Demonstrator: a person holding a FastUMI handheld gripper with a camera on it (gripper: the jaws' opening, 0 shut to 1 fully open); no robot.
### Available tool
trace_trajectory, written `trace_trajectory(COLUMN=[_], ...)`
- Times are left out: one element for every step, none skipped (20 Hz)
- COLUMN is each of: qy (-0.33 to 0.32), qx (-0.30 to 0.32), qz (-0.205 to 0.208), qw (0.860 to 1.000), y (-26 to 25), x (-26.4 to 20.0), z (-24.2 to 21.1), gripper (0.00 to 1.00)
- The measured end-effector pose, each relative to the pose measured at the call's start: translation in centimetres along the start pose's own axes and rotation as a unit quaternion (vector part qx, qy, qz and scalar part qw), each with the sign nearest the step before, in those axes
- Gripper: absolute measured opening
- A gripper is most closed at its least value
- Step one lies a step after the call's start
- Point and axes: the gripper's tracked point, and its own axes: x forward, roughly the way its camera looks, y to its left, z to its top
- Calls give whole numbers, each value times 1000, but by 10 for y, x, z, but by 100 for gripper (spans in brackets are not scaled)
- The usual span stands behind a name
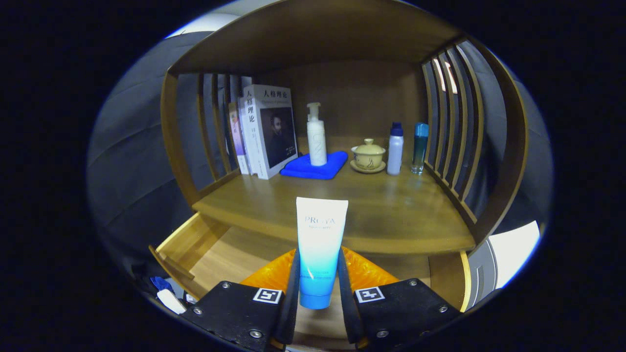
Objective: Pull open the drawer, take out the items inside it, and place them on the countertop above the cabinet.
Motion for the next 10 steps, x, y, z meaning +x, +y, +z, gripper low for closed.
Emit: trace_trajectory(qy=[1,5,6,10,13,17,25,25,28,30], qx=[8,15,23,30,36,45,54,62,65,64], qz=[-2,-6,-12,-18,-23,-30,-31,-34,-38,-43], qw=[1000,1000,1000,999,999,998,998,997,997,997], y=[0,0,-2,-4,-5,-7,-6,-5,-7,-8], x=[6,15,22,28,37,44,52,60,68,76], z=[7,13,20,25,30,33,35,37,39,41], gripper=[40,40,40,40,40,40,41,40,40,41])
